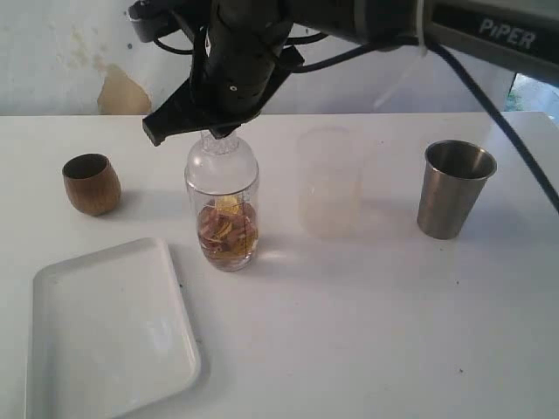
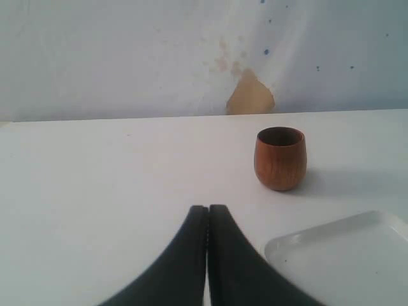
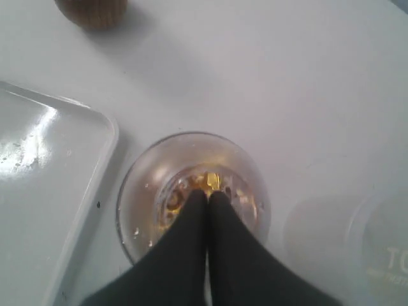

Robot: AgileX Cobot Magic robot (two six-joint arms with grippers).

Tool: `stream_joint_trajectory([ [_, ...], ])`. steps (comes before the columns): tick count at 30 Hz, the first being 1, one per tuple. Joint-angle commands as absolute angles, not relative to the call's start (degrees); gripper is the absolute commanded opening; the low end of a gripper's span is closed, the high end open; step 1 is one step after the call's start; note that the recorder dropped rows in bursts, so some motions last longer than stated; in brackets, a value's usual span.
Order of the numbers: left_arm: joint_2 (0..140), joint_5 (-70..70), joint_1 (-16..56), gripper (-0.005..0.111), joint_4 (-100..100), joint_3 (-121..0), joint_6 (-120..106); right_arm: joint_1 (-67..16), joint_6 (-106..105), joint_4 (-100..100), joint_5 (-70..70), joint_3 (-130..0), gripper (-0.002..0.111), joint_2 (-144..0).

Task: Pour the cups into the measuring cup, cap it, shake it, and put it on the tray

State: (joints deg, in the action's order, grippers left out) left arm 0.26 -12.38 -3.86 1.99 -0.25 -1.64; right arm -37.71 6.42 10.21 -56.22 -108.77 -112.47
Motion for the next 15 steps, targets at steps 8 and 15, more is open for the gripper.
stream_joint_trajectory([
  [8, 0.00, -12.07, -3.95, 0.001, 2.10, 0.00, -1.55, -37.74, 6.64, 10.55, -56.01, -108.50, 0.000, -112.77],
  [15, 0.00, -12.07, -3.95, 0.001, 2.10, 0.00, -1.55, -37.74, 6.64, 10.56, -53.42, -108.71, 0.000, -109.82],
])
